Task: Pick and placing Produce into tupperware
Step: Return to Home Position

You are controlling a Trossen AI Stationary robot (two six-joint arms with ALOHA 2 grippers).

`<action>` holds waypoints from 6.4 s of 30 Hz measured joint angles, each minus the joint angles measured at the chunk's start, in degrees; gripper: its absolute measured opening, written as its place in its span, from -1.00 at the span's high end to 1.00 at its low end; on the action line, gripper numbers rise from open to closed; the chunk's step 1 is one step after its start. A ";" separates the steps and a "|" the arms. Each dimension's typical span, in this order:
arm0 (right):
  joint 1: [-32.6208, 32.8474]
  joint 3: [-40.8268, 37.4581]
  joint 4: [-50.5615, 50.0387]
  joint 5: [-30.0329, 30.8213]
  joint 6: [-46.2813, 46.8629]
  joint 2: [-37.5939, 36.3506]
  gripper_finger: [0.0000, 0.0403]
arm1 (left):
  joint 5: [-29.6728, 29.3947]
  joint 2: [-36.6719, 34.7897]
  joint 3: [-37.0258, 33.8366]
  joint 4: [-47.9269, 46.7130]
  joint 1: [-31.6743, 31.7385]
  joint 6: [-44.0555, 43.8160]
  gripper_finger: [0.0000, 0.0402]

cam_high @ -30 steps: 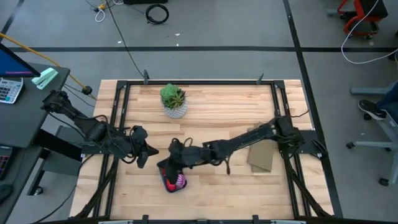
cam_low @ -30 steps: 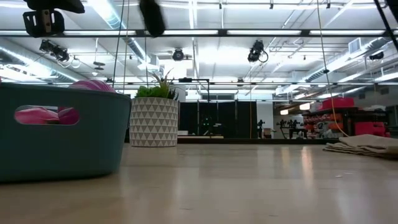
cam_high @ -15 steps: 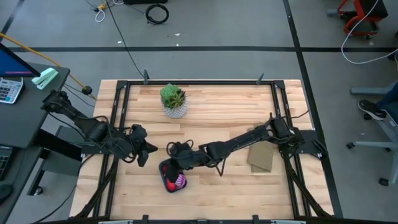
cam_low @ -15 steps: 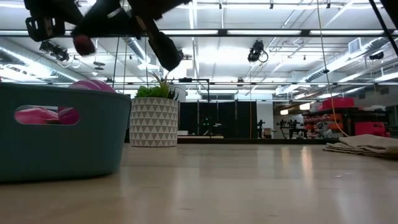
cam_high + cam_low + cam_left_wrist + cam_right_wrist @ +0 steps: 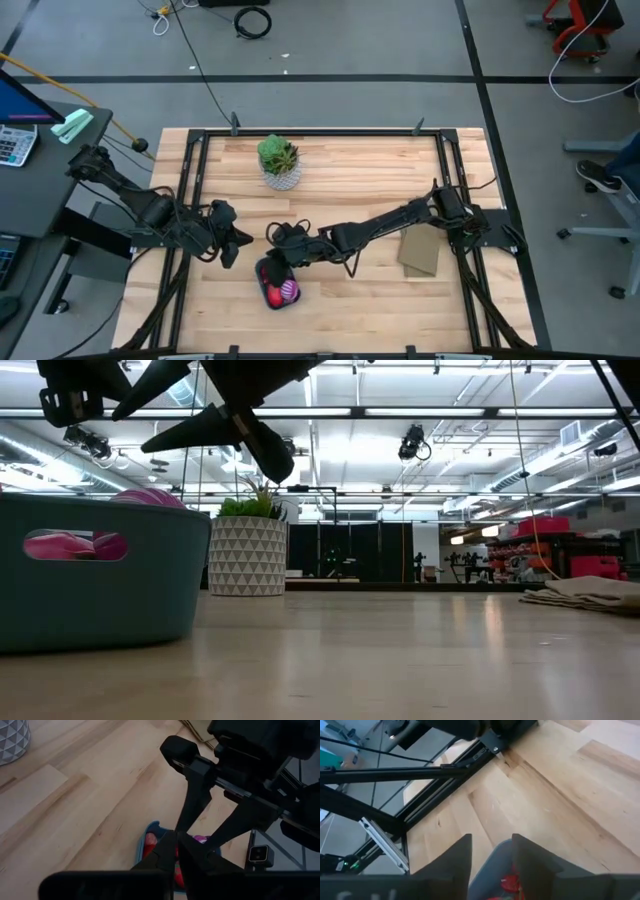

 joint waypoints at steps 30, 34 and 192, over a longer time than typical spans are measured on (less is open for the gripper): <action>-1.03 0.00 -38.36 -12.27 -0.66 -25.47 0.40 | 3.46 -5.12 21.78 -15.52 -0.08 17.85 0.90; -1.03 0.02 -37.97 -11.89 -1.69 -34.71 0.39 | 3.37 -5.79 28.30 -15.27 0.02 18.26 0.80; -19.39 -97.57 34.81 -31.42 -35.89 -111.42 0.39 | -0.82 -50.25 -44.22 53.34 0.33 51.02 0.86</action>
